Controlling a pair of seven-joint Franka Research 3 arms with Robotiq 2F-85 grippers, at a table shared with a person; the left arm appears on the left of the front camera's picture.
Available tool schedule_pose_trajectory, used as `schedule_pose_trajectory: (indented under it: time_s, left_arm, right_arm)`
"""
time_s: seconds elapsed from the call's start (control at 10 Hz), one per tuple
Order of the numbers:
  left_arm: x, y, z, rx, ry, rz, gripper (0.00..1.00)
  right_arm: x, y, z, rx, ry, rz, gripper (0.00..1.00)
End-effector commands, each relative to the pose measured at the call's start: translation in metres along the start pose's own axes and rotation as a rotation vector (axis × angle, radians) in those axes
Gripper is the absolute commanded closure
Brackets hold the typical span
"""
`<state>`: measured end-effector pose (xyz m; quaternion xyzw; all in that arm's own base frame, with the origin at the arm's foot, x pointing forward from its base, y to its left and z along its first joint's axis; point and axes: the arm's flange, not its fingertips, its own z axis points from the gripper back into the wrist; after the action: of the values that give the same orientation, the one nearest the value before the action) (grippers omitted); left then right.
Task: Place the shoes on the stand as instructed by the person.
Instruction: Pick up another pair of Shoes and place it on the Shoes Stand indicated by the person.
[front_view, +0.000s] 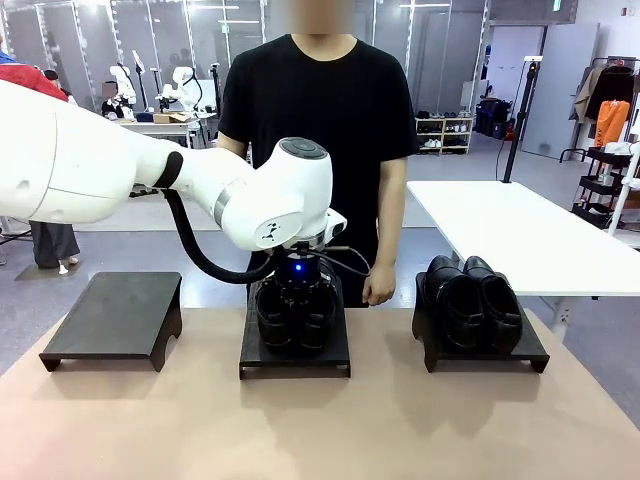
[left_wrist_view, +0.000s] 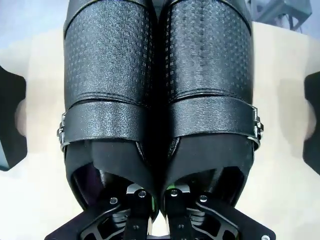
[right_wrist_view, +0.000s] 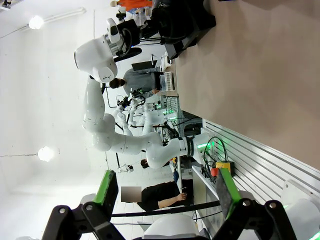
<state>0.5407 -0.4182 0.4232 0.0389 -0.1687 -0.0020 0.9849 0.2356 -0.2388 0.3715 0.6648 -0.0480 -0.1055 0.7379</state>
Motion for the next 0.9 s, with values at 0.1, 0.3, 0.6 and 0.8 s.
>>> schedule_pose_trajectory:
  time_s: [0.1, 0.3, 0.6, 0.8]
  left_arm:
    - [0.012, 0.001, -0.008, 0.033, -0.028, 0.043, 0.93]
    - [0.010, 0.001, -0.015, 0.039, -0.012, 0.045, 0.93]
    - [0.010, 0.002, -0.010, 0.033, -0.010, 0.057, 0.57]
    - [0.009, 0.003, -0.002, 0.035, -0.014, 0.054, 0.54]
  right_arm:
    - [-0.002, 0.000, 0.001, 0.004, 0.006, 0.007, 0.00]
    - [-0.002, 0.000, 0.001, 0.004, 0.006, 0.007, 0.00]
    - [-0.002, 0.000, 0.001, 0.004, 0.006, 0.007, 0.00]
    - [-0.002, 0.000, 0.001, 0.004, 0.006, 0.007, 0.00]
